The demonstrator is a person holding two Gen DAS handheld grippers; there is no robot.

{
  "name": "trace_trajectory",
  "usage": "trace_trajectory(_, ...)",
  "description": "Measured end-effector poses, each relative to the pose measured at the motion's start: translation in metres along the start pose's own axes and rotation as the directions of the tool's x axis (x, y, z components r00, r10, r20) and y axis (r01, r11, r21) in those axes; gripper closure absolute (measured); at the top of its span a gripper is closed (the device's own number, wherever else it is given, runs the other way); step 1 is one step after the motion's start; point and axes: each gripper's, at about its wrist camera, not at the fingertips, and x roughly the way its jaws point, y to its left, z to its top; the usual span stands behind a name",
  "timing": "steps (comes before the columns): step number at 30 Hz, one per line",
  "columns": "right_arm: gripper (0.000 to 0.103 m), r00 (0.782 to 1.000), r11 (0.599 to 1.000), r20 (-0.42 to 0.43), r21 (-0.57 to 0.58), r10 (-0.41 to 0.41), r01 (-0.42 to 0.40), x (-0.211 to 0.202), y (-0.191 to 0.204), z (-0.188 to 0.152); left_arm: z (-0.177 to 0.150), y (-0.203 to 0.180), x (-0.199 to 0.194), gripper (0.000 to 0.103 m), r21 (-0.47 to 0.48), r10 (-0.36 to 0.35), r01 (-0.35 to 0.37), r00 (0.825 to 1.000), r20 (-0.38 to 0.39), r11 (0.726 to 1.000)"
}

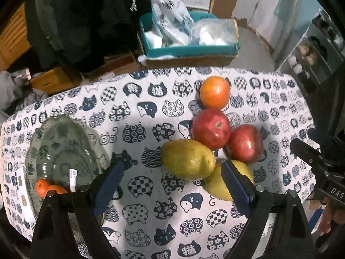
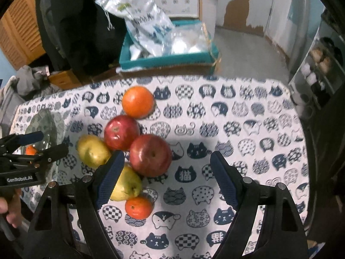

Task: Organize fruits
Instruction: 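Grasp a yellow mango with the left tool while the right tool grasps a red apple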

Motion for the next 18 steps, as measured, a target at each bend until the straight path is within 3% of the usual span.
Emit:
trace_trajectory(6, 0.021, 0.998, 0.999, -0.063, 0.033, 0.008, -0.006, 0.026, -0.008, -0.006, 0.002, -0.007, 0.032, 0.01, 0.002, -0.009, 0.009, 0.998, -0.066, 1.0)
trace_trajectory(18, 0.021, 0.995, 0.999, -0.097, 0.038, 0.019, -0.015, 0.04, -0.012, -0.009, 0.005, -0.011, 0.073, 0.01, -0.015, -0.06, 0.058, 0.988, -0.142, 0.998)
